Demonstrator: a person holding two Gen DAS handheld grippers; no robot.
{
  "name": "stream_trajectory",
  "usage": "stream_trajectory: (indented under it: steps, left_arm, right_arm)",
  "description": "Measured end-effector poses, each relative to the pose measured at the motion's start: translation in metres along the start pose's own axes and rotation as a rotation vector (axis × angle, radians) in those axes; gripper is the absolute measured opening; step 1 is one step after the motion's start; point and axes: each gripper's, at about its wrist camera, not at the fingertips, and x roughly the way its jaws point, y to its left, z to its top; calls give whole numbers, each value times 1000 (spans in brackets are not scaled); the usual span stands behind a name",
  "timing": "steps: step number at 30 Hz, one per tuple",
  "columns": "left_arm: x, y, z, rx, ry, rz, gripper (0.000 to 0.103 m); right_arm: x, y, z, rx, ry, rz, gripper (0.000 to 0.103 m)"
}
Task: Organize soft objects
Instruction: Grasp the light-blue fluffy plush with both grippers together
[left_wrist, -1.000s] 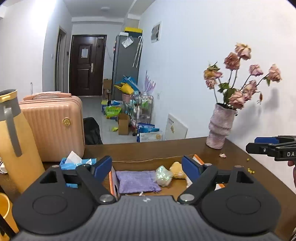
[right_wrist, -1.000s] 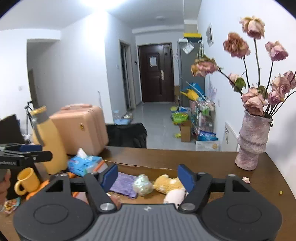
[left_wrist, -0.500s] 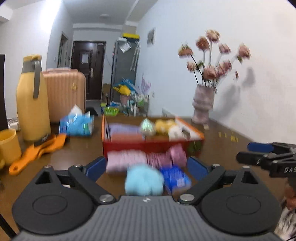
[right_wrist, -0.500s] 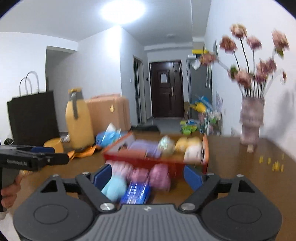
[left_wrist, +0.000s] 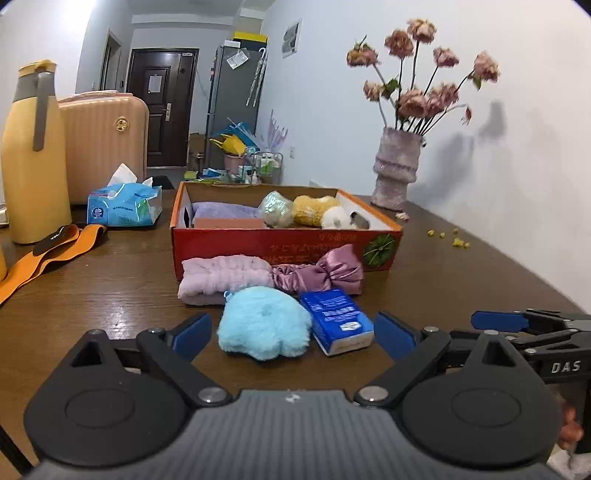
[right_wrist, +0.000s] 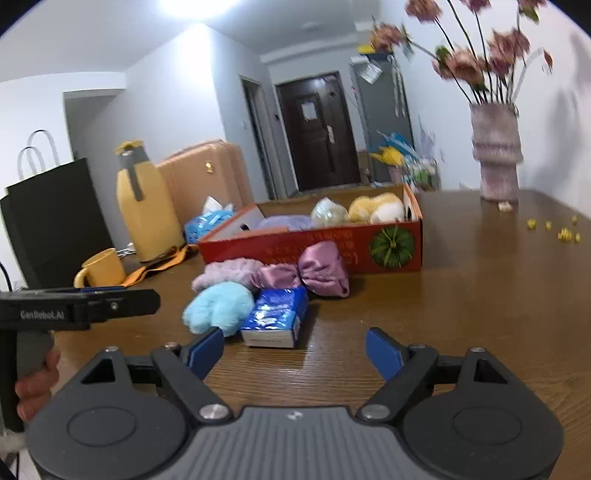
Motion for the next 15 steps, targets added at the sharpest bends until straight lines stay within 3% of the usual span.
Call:
stream_trajectory:
  steps: [4, 9, 11, 14, 15]
  left_arm:
    - [31, 12, 4, -39, 32, 7, 89]
    - [72, 31, 10, -74, 122, 36, 64]
    - [79, 40, 9, -110, 140, 5, 60]
    - [88, 49, 1, -174, 200, -48, 39]
    - [87, 50, 0, -182, 203, -51, 39]
  right_arm:
    - [23, -3, 5, 16, 30, 17, 80]
    - [57, 0, 12, 53, 43, 79, 56]
    - [66, 4, 15, 63, 39, 115, 54]
    - [80, 13, 20, 62, 50, 162, 49]
    - [85, 17, 20, 58, 62, 176, 47]
